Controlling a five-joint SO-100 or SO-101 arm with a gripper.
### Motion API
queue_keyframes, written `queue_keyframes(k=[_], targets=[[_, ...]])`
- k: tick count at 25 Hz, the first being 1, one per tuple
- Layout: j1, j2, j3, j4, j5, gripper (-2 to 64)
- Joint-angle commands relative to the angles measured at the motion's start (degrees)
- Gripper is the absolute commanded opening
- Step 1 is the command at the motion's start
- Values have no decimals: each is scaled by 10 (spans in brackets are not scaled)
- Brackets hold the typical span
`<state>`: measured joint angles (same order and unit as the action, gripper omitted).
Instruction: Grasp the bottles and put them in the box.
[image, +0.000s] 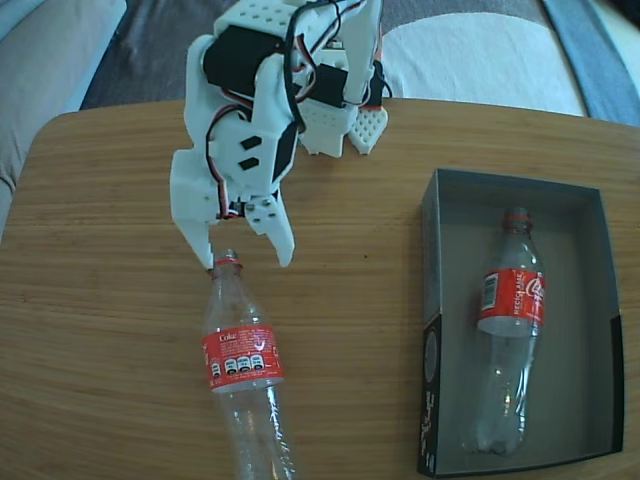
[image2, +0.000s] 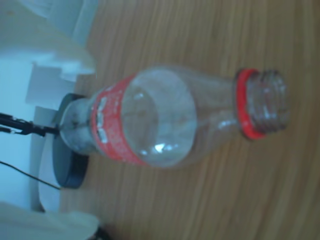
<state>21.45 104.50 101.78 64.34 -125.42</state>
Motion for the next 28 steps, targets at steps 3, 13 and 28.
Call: queue_keyframes(k=[3, 13, 28], targets=[[47, -16, -3, -25, -62, 348], [63, -22, 43, -25, -67, 348], [76, -23, 150, -197, -62, 459]])
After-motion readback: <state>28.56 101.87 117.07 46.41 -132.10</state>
